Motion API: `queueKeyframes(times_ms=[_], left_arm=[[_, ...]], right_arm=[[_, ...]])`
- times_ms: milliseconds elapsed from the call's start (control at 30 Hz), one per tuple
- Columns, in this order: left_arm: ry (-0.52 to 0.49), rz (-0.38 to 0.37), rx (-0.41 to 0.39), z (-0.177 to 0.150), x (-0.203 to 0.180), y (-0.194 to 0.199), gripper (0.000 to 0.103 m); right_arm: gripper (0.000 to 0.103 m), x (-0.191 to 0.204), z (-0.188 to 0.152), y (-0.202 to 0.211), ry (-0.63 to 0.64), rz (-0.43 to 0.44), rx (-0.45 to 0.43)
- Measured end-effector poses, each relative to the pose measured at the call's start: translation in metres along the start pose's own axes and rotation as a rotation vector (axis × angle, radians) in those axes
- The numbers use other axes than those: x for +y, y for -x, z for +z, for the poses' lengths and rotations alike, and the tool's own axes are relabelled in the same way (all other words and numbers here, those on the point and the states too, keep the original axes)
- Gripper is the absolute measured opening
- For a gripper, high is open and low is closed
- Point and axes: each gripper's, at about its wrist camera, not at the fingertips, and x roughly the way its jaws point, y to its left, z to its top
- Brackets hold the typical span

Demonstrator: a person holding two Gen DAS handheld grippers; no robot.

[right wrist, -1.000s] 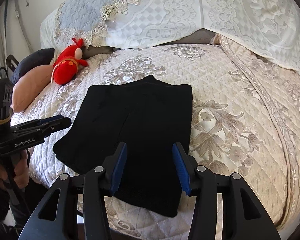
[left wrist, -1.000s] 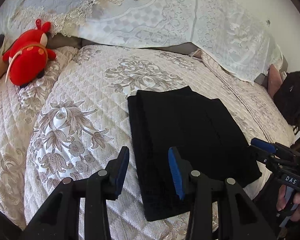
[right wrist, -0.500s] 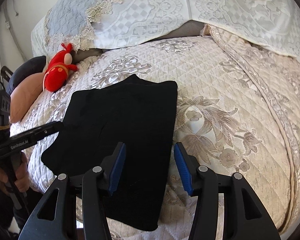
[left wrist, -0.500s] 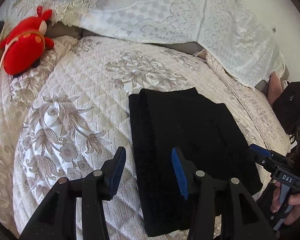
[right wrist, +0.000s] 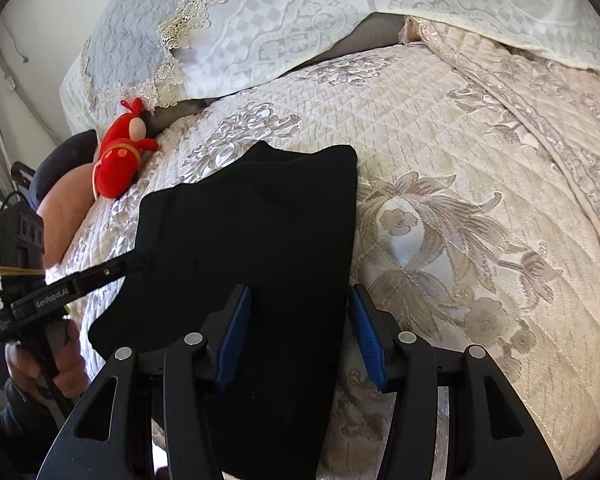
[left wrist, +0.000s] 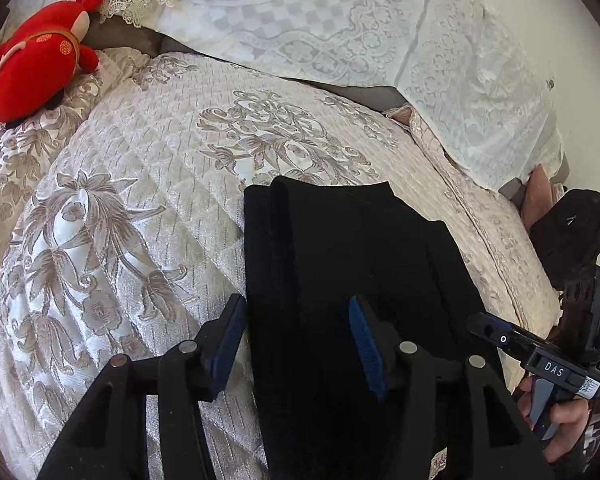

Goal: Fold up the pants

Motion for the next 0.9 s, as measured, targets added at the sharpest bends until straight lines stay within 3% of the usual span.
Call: queueKeyframes(times_ms=[200, 333, 400, 467, 567, 700, 900], left_arm=[[0.000, -0.036, -0.005, -0.014, 0.000, 0.002, 0.062], [0.035, -0.057, 0.016, -0.002, 0.000, -0.009, 0.065], [0.039, -0.047, 0.020, 0.003, -0.002, -0.015, 0.064], [0.035, -0.040, 0.027, 0.006, -0.006, -0.014, 0.053], [0.009, -0.039, 0.016, 0.007, -0.012, -0.004, 0.036], [-0.007, -0.051, 0.006, 0.016, -0.020, 0.008, 0.025], [-0.060, -0.045, -0.051, 0.042, -0.025, 0.026, 0.023]], right_arm=[[0.052, -0.004, -0.006, -0.002, -0.042, 0.076, 0.014], [0.052, -0.007, 0.005, -0.011, -0.087, 0.095, 0.014], [0.044, -0.004, 0.008, -0.013, -0.084, 0.078, 0.015], [0.026, 0.000, 0.010, -0.012, -0.081, 0.068, 0.014], [0.017, 0.007, 0.011, -0.001, -0.061, 0.066, -0.016], [0.013, 0.021, 0.019, 0.014, -0.028, 0.085, -0.050], [0.013, 0.048, 0.044, 0.019, 0.033, 0.120, -0.086]])
